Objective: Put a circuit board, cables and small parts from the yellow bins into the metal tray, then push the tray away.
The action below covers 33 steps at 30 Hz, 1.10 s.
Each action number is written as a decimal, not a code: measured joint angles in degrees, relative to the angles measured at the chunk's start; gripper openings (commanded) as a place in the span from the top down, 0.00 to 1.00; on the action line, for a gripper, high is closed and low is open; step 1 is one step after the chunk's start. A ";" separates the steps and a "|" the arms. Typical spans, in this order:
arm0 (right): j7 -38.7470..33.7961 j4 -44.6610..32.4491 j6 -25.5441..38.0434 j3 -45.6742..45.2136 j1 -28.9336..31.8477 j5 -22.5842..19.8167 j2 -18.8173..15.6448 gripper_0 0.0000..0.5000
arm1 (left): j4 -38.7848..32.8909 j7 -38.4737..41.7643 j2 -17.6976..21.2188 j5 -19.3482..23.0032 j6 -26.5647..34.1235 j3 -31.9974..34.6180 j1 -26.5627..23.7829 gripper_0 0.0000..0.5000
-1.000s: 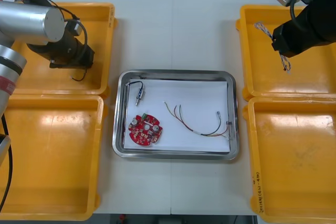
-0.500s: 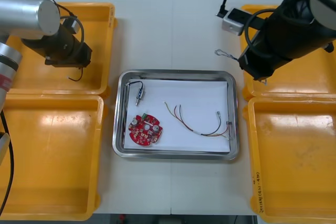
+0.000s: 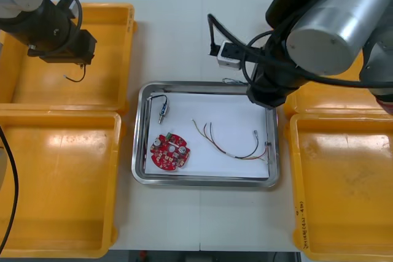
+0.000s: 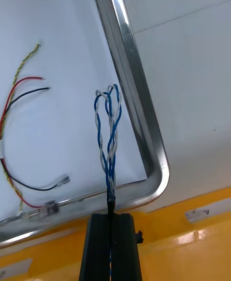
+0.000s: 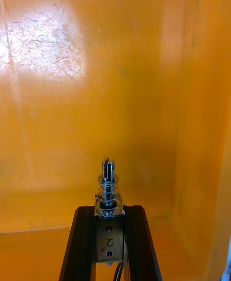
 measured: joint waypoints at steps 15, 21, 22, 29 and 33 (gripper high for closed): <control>2.73 9.81 -13.48 12.73 -2.05 3.53 3.67 1.00 | -9.98 0.00 -0.01 -0.64 9.54 0.32 0.00 1.00; 3.17 13.90 -15.58 16.13 -2.47 3.55 3.72 1.00 | -10.21 0.00 -0.01 -0.64 9.72 0.37 0.00 1.00; 3.18 14.40 -15.67 16.44 -2.47 3.55 3.72 1.00 | -10.21 0.00 -0.01 -0.64 9.74 0.38 0.00 1.00; 6.21 16.94 -16.35 17.76 -2.47 3.55 3.73 1.00 | -10.23 0.00 -0.01 -0.64 9.76 0.43 0.00 1.00; 6.37 18.31 -17.40 18.31 -2.49 3.55 3.73 1.00 | -10.25 0.00 -0.01 -0.64 9.80 0.44 0.00 1.00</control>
